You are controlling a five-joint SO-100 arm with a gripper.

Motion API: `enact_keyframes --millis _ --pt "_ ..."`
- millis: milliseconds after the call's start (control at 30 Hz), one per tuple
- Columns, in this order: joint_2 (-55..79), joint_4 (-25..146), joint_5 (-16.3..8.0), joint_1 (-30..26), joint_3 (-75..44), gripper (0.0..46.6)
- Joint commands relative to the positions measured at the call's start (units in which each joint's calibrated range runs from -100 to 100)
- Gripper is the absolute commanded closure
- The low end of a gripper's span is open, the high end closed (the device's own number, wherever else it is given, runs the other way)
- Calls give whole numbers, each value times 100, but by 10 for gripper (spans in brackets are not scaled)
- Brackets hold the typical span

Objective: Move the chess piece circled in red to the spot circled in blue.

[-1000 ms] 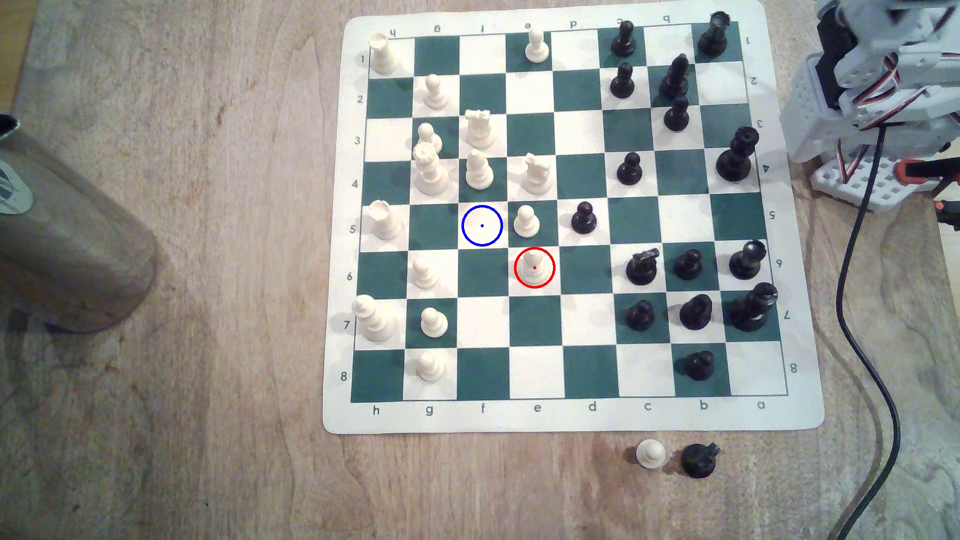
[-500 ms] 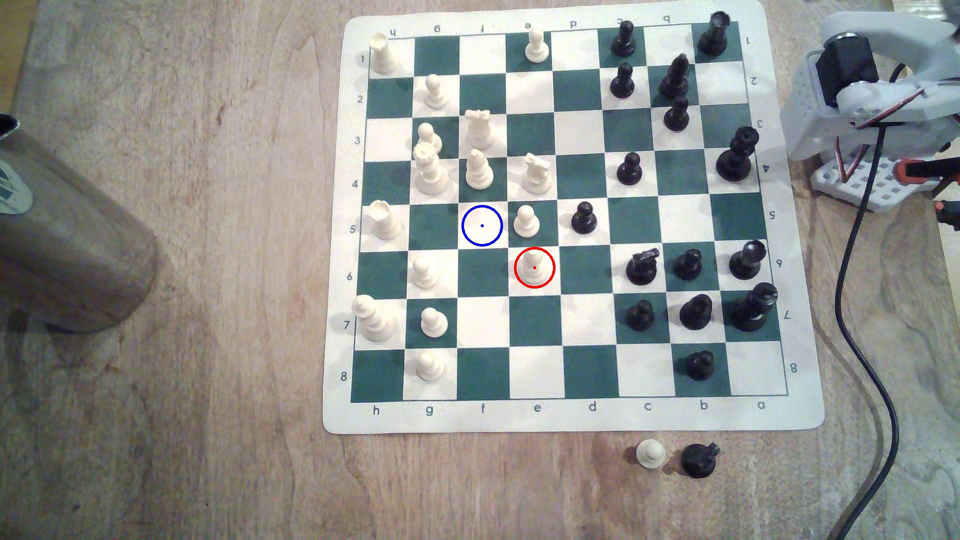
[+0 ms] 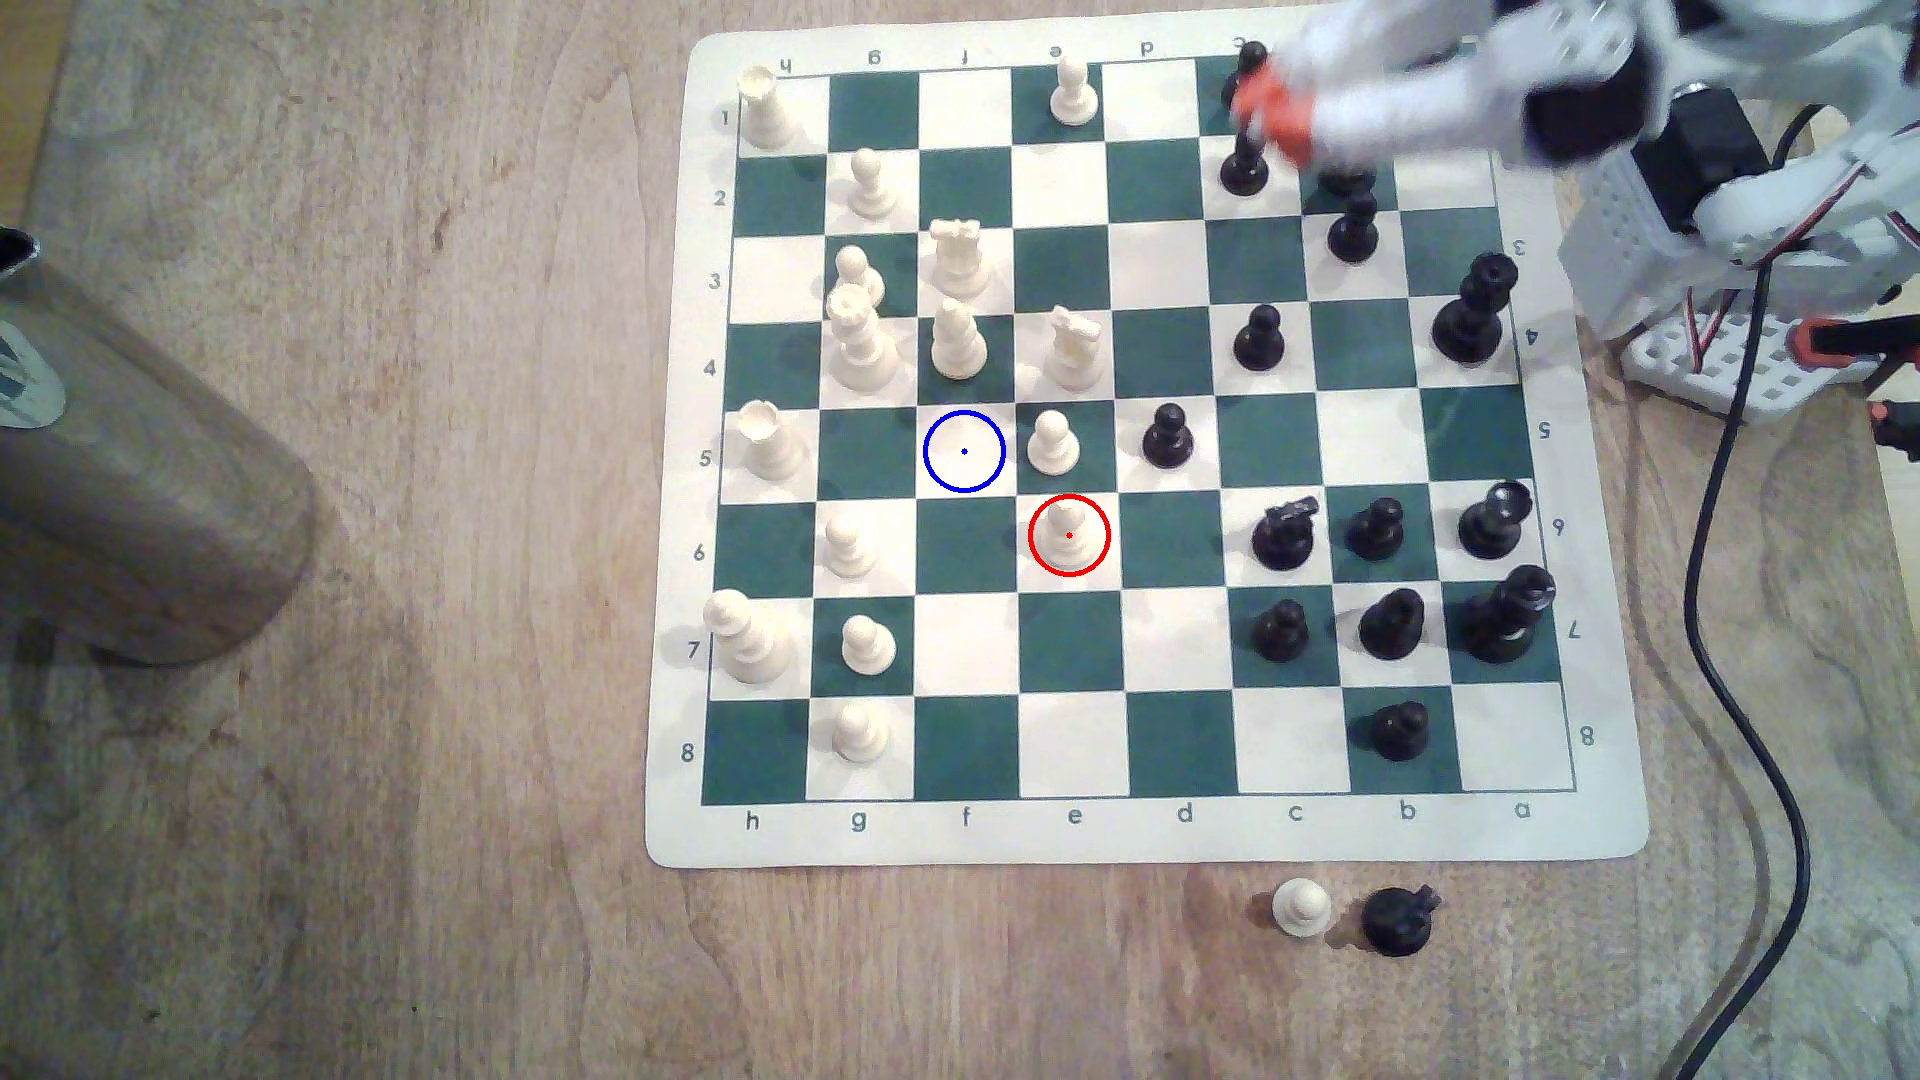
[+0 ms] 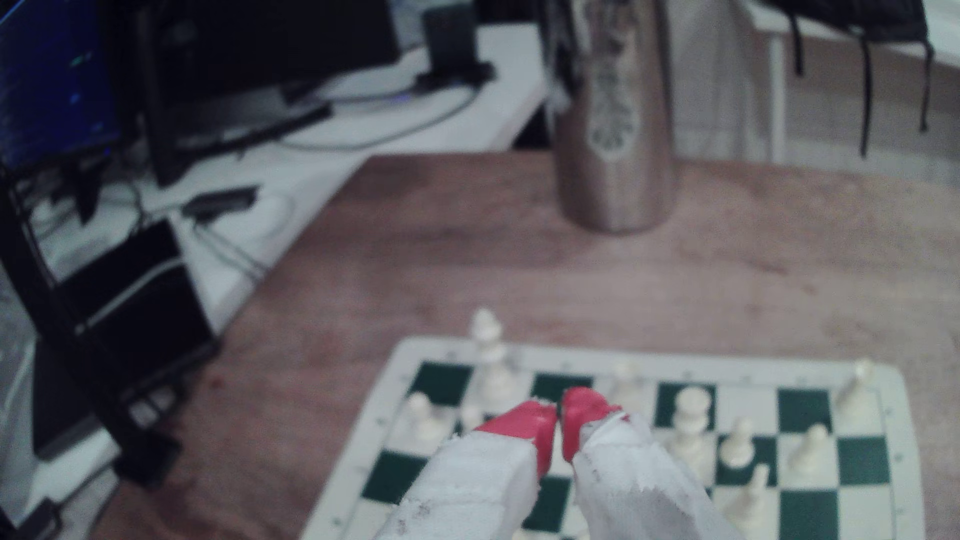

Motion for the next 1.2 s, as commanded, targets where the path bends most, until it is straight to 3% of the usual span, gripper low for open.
enact_keyframes --millis 0,33,167,600,833,1167 --pt "883 -96 -10 -288 -421 427" --pt "1189 -260 0 -327 -321 401" --pt "1859 -506 24 -374 -267 370" --pt "3438 -424 -39 -686 -1083 356" --pt "4618 -375 -283 -647 -1790 378" --pt "5450 -670 -547 -553 -2026 346"
